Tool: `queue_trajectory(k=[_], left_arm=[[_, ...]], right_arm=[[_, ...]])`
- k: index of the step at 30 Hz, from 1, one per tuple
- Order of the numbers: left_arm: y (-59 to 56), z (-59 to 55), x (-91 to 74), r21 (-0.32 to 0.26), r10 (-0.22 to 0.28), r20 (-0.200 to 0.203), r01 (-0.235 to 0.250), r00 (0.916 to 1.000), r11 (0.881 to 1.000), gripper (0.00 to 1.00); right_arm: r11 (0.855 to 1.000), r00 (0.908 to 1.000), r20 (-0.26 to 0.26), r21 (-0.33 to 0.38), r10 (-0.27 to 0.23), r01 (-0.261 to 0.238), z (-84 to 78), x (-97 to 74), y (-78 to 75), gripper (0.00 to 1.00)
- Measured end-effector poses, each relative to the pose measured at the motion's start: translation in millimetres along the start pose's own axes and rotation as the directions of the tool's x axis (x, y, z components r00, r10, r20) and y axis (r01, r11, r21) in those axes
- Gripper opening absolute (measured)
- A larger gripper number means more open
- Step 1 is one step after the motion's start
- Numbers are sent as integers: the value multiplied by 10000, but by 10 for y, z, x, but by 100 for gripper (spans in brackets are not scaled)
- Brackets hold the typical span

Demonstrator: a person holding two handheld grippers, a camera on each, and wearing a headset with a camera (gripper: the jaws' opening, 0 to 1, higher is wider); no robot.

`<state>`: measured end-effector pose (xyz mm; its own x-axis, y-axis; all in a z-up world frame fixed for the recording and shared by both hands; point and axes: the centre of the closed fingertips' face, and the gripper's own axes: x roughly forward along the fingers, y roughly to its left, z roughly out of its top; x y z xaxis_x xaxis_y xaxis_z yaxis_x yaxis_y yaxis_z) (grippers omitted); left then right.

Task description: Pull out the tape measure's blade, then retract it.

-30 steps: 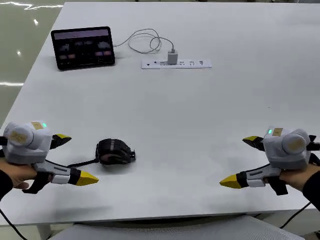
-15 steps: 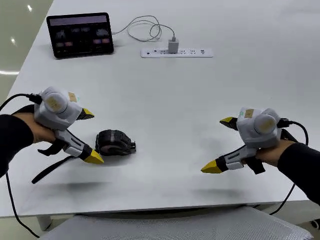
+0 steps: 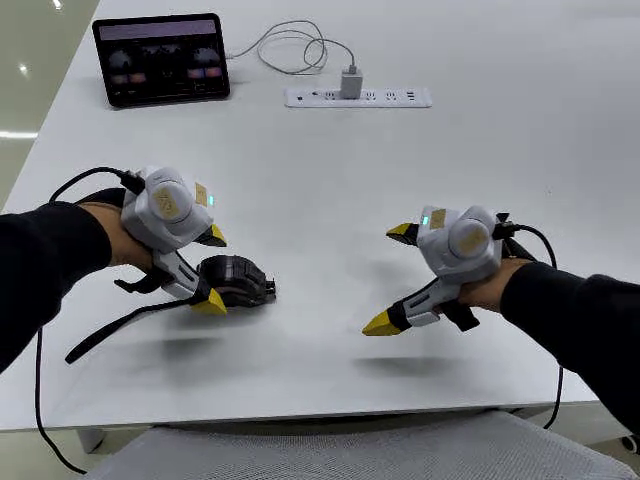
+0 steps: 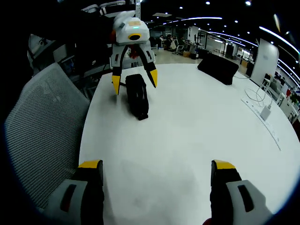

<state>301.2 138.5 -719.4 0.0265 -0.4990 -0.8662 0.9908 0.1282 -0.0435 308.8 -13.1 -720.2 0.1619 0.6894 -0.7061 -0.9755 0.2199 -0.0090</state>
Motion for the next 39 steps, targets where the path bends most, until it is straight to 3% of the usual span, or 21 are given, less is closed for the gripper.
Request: queue_trajectory(k=[1,3,6,11,14,20,32,39], left_arm=[[7,-13,10,353,46,-165,-40,9999,9994,51],[-21,0,27,415,-60,-195,68,9998,9991,41],[-14,-6,40,750,-9,-400,39,9992,9972,34],[-11,-13,34,924,-91,-387,127,9992,9956,33],[2,-14,35,594,18,-413,7,9991,9982,33],[11,-19,41,489,98,-490,-74,9988,9988,32],[22,-18,49,394,-86,-339,100,9994,9992,32],[14,-17,54,423,-17,-416,35,9991,9991,32]], right_arm=[[9998,10000,-21,-177,97,-97,38,64,20,88],[9975,9989,-108,-525,463,-468,80,160,93,84],[9924,9960,-294,-874,839,-862,180,324,184,80],[9903,9953,76,-1008,970,-958,449,519,198,69],[9886,9936,187,-1042,1114,-1089,555,640,220,60],[9875,9923,116,-1001,1233,-1216,630,881,234,50],[9829,9910,-135,-1266,1329,-1335,656,957,221,40],[9711,9875,-319,-1792,1542,-1574,633,1038,288,28]])
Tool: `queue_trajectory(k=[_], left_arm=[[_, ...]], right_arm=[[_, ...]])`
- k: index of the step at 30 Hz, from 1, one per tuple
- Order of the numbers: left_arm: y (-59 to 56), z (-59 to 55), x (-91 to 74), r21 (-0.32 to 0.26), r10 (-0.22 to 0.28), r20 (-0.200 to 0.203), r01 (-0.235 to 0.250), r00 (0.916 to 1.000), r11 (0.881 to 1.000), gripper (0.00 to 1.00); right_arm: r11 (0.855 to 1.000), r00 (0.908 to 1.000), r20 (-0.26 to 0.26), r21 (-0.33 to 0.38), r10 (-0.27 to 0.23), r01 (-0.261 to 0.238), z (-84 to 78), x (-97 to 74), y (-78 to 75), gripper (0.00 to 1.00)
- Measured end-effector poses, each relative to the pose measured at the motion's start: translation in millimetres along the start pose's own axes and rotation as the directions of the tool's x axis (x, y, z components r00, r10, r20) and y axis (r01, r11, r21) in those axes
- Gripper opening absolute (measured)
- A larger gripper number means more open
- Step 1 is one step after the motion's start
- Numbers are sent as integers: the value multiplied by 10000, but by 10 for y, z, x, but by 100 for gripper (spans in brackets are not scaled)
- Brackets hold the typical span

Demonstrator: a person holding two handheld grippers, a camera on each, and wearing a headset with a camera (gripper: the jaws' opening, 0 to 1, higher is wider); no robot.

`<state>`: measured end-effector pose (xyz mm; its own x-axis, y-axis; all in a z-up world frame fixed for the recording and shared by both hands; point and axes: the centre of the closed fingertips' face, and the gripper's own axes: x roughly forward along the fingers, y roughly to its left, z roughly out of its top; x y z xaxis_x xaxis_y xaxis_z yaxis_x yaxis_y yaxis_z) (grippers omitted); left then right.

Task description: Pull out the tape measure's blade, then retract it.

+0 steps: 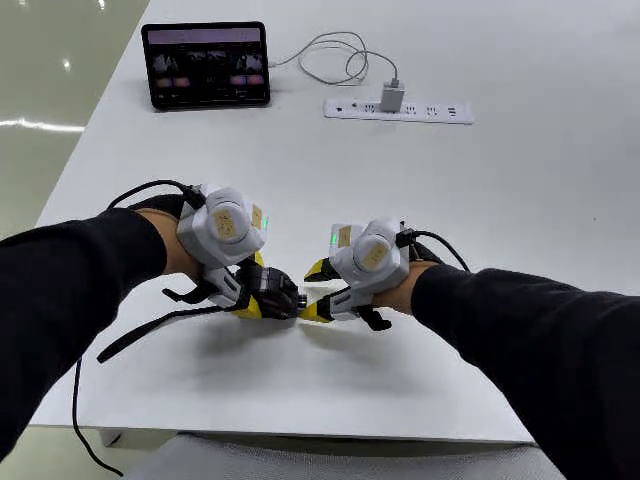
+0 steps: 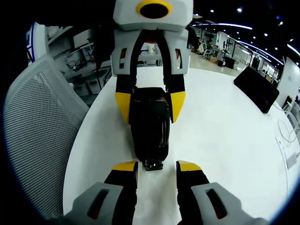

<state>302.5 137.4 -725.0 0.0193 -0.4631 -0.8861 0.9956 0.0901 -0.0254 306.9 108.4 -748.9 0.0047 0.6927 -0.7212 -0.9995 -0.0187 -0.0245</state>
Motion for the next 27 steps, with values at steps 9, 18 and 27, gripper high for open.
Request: queue_trajectory(k=[9,18,27], left_arm=[[-3,3,6,-107,-68,198,70,9998,9999,32],[-8,-9,5,-159,-32,181,35,9998,9999,32],[-12,-14,0,-241,-51,216,57,9998,9997,32]], right_arm=[[9996,9996,-58,-19,271,-271,-22,41,36,11],[9986,9986,128,151,510,-512,-25,42,40,8],[9979,9980,-16,132,632,-632,-61,13,47,7]])
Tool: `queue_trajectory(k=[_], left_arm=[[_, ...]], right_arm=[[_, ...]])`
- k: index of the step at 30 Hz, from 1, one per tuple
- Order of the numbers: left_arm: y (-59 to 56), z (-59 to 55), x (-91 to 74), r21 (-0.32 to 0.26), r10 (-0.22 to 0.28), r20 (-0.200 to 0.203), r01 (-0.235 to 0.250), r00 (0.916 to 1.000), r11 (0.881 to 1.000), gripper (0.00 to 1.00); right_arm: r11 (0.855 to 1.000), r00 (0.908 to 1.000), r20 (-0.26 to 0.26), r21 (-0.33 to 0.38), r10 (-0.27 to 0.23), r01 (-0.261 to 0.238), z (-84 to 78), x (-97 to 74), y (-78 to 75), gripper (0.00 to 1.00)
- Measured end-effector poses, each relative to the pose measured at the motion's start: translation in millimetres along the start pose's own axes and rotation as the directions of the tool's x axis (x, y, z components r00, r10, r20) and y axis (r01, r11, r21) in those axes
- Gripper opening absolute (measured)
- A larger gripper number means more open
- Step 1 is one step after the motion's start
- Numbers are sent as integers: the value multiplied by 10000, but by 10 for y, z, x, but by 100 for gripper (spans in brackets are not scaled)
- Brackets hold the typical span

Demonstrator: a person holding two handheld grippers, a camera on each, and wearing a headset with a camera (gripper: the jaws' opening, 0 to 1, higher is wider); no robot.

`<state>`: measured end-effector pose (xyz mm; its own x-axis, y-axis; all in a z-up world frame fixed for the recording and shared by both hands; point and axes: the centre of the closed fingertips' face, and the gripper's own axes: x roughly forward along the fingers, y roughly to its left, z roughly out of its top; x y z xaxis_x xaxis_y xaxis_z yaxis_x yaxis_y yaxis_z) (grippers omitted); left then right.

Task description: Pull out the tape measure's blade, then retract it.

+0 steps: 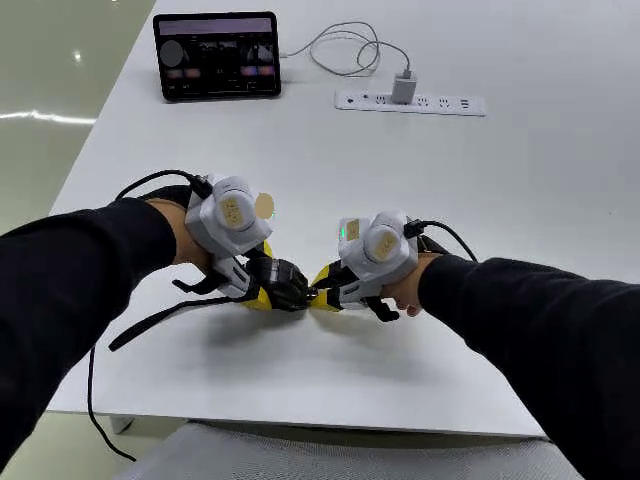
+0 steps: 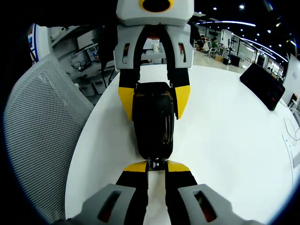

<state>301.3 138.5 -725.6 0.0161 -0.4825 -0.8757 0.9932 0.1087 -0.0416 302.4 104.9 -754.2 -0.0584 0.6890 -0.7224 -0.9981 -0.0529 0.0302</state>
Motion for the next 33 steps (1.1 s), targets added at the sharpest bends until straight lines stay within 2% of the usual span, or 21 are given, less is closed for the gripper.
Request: queue_trajectory(k=[33], left_arm=[[-10,3,2,-70,65,86,-65,9999,10000,32]], right_arm=[[9994,9989,-414,257,-232,242,-299,-252,18,8]])
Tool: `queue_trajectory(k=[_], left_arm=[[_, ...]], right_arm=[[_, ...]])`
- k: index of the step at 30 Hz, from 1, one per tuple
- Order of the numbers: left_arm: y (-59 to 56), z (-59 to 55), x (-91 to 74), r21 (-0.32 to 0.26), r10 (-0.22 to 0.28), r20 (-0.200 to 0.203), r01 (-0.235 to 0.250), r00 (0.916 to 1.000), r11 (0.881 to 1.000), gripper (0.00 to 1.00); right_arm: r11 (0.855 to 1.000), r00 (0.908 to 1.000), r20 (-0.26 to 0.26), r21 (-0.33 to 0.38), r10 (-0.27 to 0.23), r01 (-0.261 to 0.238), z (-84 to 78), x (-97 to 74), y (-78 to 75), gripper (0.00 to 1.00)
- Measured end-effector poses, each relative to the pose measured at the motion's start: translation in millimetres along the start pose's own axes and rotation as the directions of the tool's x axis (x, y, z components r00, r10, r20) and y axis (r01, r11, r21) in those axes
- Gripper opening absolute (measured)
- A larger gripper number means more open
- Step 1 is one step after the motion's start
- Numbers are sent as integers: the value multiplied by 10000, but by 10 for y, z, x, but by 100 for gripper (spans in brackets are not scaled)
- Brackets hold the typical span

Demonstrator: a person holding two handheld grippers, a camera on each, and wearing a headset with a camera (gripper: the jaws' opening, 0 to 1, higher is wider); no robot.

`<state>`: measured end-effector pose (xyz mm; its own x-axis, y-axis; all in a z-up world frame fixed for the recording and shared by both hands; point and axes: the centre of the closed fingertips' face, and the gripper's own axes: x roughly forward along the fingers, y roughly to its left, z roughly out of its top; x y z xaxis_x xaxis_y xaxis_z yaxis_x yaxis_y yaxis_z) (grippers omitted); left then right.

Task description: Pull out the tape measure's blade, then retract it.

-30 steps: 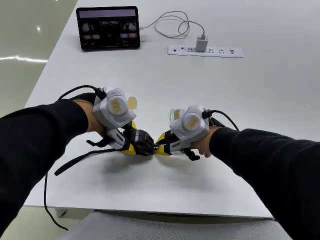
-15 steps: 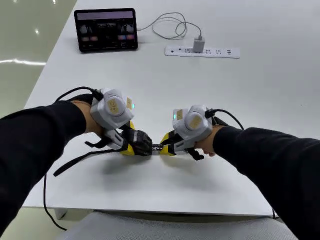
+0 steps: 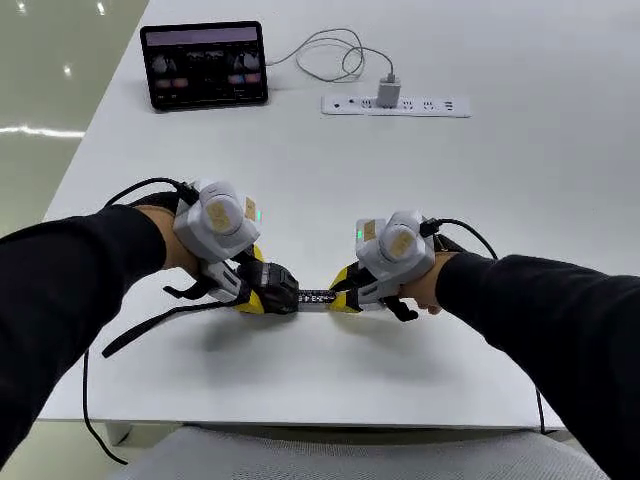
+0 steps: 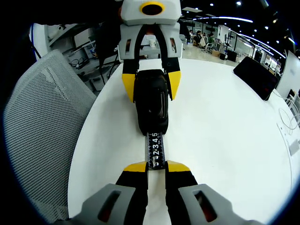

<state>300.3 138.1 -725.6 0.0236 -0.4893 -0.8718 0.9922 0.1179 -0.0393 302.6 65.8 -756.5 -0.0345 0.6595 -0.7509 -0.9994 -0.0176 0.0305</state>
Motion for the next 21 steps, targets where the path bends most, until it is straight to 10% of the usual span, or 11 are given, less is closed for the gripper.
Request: queue_trajectory(k=[21], left_arm=[[-20,12,3,116,122,47,-123,9999,9999,32]], right_arm=[[9998,9998,-153,167,-95,97,-131,-119,12,8]])
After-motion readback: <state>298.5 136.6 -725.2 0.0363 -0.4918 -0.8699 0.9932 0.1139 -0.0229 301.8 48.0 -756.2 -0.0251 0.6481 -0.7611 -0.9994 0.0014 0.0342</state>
